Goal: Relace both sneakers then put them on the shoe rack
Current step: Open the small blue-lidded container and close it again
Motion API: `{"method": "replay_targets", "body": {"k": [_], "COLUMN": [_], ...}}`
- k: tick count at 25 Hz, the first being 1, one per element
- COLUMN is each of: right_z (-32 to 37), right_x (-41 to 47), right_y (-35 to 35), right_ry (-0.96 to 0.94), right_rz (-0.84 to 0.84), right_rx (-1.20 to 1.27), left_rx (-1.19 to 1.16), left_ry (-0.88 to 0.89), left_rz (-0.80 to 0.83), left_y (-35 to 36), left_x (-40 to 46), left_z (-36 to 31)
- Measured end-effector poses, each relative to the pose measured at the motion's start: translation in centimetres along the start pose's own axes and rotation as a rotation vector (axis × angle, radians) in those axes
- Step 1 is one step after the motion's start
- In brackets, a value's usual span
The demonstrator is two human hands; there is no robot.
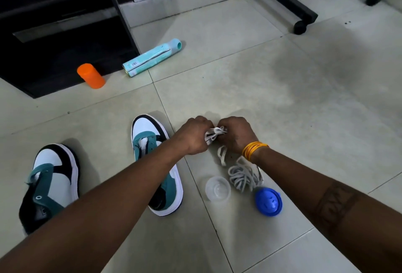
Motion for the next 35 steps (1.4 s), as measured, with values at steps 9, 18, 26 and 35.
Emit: {"method": "replay_targets", "body": {"k": [9,18,26,35], "right_z": [5.9,13.2,13.1,13.6], "right_x": [-1.0,-8.0,-9.9,-8.7], "right_y": [-6.9,-5.7,-5.1,-6.1], "right_ry": [0.098,0.008,-0.054,-0.077], "right_rz": [0.031,0.068,-0.223,-0.465], "right_rx": [0.385,0.541,0.630,0.348], "left_rx": [-1.400,-1.872,-1.882,-1.925], "left_ry": [-0.822,-1.207,-1.220,-1.172], "left_rz": [0.044,-0.523,-0.719,-0.619], "left_y": [-6.5,-5.8,-7.0,-6.2], "left_x": [-6.4,-8.8,-9.8,-10.8], "left_z": [-3.0,-4.5,-4.3,-7.0]}}
Point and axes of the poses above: each hand's wrist, its own x-axis towards the middle knuckle, its own y-axis out of the palm, z = x × y, the point moved 3 cm from there along x, towards the middle knuckle, and after that the axes turned 15 degrees about -z, right-handed, at the moved point
